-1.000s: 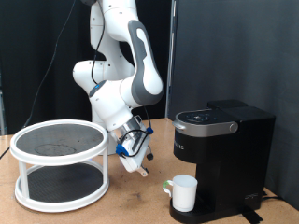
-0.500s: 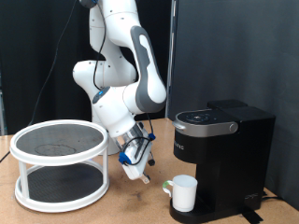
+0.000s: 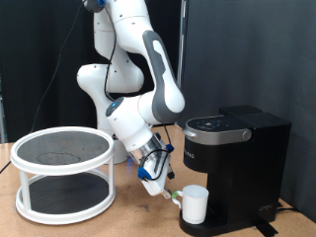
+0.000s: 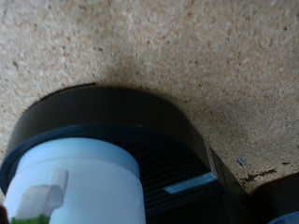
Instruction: Make a cup of coffee with the keurig machine
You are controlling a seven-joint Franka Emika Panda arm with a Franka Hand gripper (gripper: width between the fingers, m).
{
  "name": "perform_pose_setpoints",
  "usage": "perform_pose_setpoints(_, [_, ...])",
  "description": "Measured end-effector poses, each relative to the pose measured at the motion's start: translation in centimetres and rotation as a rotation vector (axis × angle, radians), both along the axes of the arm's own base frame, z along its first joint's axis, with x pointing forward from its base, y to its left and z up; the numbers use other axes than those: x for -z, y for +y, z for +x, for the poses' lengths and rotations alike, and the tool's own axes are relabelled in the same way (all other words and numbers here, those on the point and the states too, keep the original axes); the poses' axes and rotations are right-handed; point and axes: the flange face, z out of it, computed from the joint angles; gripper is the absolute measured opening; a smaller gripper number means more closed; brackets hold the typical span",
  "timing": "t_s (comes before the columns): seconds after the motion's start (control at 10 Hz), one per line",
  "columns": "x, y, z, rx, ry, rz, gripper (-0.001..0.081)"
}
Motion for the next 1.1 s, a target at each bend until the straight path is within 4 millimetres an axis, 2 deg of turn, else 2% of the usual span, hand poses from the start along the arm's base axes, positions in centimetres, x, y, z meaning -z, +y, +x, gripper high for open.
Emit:
perform_pose_setpoints(0.6, [0.6, 1.3, 0.8, -0.011, 0.011, 0.015, 0.0734])
perform_pose_setpoints(1.1, [0.7, 1.3, -1.5, -0.089, 0.042, 0.057, 0.0734])
